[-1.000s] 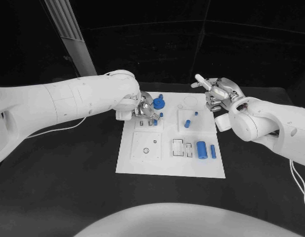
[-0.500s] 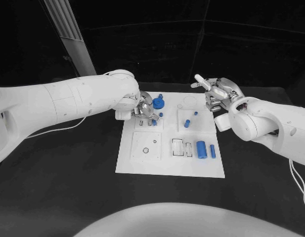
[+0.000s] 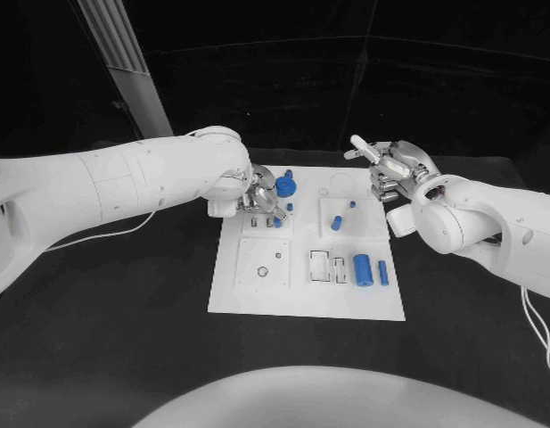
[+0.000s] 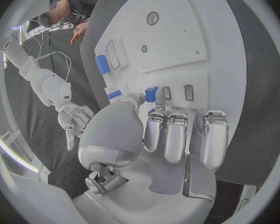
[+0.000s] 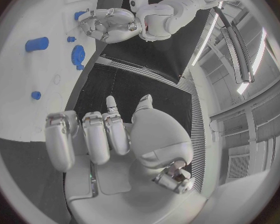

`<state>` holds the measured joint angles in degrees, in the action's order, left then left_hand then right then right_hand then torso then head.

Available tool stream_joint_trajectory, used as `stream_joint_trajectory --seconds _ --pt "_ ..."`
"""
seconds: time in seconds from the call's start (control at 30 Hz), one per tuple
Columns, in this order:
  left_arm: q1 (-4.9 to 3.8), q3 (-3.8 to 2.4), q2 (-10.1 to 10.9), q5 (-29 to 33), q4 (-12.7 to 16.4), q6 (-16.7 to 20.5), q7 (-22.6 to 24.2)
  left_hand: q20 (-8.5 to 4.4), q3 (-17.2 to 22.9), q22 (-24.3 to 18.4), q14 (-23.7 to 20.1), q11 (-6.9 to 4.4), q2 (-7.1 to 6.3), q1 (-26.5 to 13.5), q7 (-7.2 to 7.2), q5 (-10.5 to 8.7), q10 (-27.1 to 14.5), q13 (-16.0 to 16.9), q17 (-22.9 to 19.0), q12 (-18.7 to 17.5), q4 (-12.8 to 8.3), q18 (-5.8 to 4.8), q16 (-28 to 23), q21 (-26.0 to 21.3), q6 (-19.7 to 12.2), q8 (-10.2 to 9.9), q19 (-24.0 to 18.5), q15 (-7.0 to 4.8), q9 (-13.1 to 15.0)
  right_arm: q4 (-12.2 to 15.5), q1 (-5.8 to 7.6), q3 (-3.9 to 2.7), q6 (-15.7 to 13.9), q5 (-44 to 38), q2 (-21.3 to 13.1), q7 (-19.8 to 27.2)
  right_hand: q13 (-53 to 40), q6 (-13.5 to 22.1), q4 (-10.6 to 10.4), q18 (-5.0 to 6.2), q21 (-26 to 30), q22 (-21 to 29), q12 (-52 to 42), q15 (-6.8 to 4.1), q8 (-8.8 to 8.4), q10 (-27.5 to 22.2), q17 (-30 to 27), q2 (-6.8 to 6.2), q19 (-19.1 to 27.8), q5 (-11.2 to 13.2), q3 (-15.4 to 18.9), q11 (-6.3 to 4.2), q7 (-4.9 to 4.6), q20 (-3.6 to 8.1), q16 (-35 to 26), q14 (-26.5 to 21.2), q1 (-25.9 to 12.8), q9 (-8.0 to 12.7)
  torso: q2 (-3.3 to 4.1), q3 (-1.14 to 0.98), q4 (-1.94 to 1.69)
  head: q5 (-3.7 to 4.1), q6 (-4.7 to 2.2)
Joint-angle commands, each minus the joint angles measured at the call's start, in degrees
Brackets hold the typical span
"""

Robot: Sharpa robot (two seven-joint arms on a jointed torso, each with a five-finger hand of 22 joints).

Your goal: Assemble the parts on the task board

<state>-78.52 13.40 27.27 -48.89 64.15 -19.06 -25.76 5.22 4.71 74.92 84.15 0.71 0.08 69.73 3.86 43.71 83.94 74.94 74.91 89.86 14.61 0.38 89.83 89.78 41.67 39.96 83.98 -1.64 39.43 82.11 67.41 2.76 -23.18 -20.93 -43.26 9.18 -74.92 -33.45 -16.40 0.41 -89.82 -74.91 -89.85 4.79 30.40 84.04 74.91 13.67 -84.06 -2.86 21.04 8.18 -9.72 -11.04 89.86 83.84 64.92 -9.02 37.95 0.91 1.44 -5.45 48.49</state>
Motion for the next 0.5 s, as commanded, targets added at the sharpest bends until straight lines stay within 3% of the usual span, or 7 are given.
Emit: stream_joint_trajectory --seconds 0.03,0.5 --pt "-0.06 -0.03 0.01 0.18 -0.04 0.38 1.28 -0.42 0.54 15.08 5.85 -0.33 -0.47 0.40 -0.12 -0.42 6.06 15.06 15.09 0.14 -0.16 -0.38 0.17 0.22 0.35 -0.33 6.02 -0.43 0.18 -0.03 0.08 -0.02 -0.02 -0.25 0.06 -0.08 -15.08 -0.14 -0.03 -0.41 -0.18 -15.09 -0.15 -0.35 0.23 5.96 15.09 0.06 -5.94 -0.37 -0.45 -0.31 -2.40 0.41 0.14 6.16 0.52 0.11 0.01 0.02 -0.03 -0.04 0.07" --pt "-0.06 -0.03 0.14 0.18 -0.08 0.60 1.61 -0.48 1.07 15.08 5.85 -0.35 -0.88 0.63 -0.09 -0.68 6.06 15.06 15.09 0.14 -0.16 -0.38 0.17 0.22 0.52 -0.53 6.02 -0.48 0.43 -0.13 0.01 -0.02 0.06 -0.62 0.08 -0.51 -15.08 -0.11 -0.02 -0.41 -0.18 -15.09 -0.15 -0.35 0.23 5.96 15.09 0.13 -5.94 -0.37 -0.51 -0.31 -2.41 0.41 0.14 6.16 0.66 0.15 0.01 0.00 -0.02 -0.16 0.17"
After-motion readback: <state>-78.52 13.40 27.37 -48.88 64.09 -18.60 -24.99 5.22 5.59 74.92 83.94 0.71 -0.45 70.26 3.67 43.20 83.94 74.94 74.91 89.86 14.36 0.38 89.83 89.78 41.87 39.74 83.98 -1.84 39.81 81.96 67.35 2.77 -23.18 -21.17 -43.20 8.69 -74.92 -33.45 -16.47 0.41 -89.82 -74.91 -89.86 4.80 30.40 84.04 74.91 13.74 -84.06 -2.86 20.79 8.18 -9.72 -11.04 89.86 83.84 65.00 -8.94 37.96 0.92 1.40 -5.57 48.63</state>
